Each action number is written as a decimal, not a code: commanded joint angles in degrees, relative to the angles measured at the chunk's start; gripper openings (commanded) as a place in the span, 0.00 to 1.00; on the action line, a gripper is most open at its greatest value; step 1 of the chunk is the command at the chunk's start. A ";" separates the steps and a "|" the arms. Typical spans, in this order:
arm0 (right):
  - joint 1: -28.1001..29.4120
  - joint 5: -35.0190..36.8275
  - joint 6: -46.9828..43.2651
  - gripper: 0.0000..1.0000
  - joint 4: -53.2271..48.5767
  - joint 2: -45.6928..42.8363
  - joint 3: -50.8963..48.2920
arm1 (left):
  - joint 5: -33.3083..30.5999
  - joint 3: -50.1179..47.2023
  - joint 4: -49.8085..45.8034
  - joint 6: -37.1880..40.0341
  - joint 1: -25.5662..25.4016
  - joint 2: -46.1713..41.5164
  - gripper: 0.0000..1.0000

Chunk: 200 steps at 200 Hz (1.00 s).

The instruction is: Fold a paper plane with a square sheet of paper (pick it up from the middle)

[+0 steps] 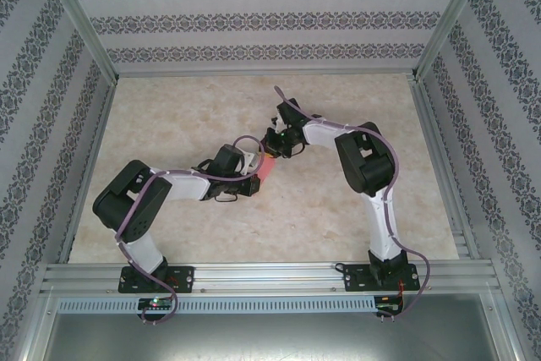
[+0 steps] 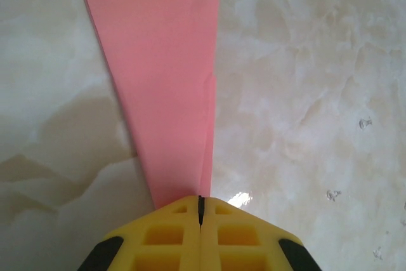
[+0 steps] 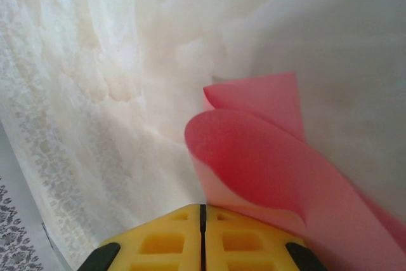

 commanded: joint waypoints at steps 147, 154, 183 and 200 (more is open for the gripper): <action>-8.57 8.60 -5.03 0.14 -2.57 2.63 10.88 | 3.79 -0.18 -18.88 -0.91 -1.73 0.53 0.10; -8.99 8.53 -5.44 0.15 -2.01 0.61 8.79 | 3.80 0.86 -19.51 -0.86 -1.81 -0.37 0.11; -9.67 7.92 -9.19 0.25 -1.98 -8.81 0.05 | 4.64 5.28 -21.37 -1.60 -2.14 -5.13 0.24; -9.69 6.91 -11.37 0.31 -2.49 -14.01 -4.98 | 4.00 7.78 -22.95 -1.39 -2.29 -7.72 0.32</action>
